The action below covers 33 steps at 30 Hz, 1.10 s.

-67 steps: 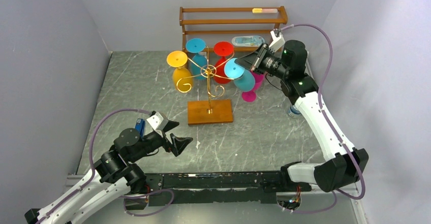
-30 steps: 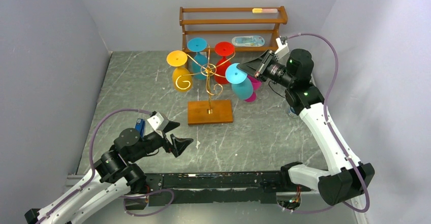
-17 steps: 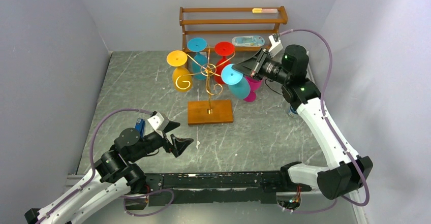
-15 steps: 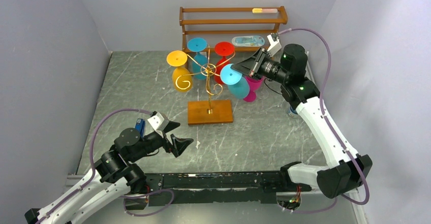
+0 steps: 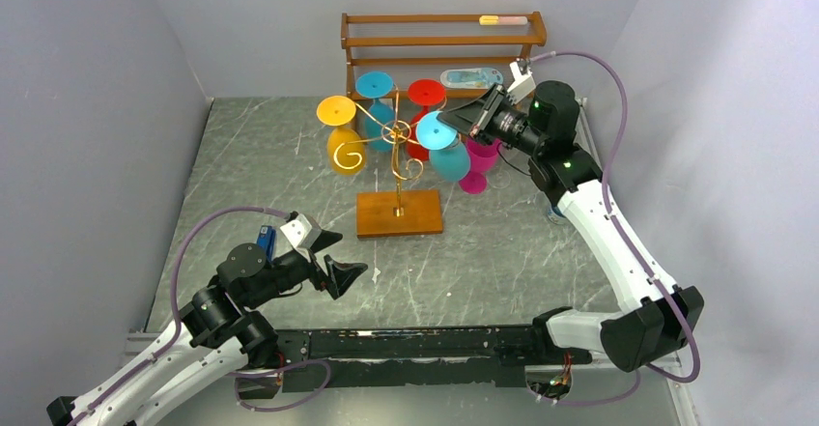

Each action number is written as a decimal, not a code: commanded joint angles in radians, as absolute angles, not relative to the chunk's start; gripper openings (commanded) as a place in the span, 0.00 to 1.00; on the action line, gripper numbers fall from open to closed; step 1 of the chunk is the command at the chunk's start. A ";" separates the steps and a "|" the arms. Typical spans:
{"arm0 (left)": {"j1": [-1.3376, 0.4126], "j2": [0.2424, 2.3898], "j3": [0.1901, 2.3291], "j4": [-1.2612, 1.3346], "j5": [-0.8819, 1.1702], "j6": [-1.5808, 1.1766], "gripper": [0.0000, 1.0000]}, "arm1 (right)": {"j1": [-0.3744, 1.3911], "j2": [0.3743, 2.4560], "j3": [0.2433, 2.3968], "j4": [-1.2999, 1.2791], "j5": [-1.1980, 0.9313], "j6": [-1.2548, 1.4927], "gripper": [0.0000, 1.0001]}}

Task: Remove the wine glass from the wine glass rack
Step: Pick up the wine glass from the wine rack.

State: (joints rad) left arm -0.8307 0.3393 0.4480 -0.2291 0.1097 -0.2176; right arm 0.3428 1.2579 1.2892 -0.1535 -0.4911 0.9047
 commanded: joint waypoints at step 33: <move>-0.823 0.335 0.456 -0.199 0.140 -0.199 0.97 | 0.321 1.298 1.235 -0.008 -0.454 1.088 0.00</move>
State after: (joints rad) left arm -0.8284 0.3393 0.4480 -0.2291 0.1173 -0.2153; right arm 0.3267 1.2720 1.2346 -0.0402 -0.4530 1.0782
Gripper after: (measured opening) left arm 0.969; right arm 0.022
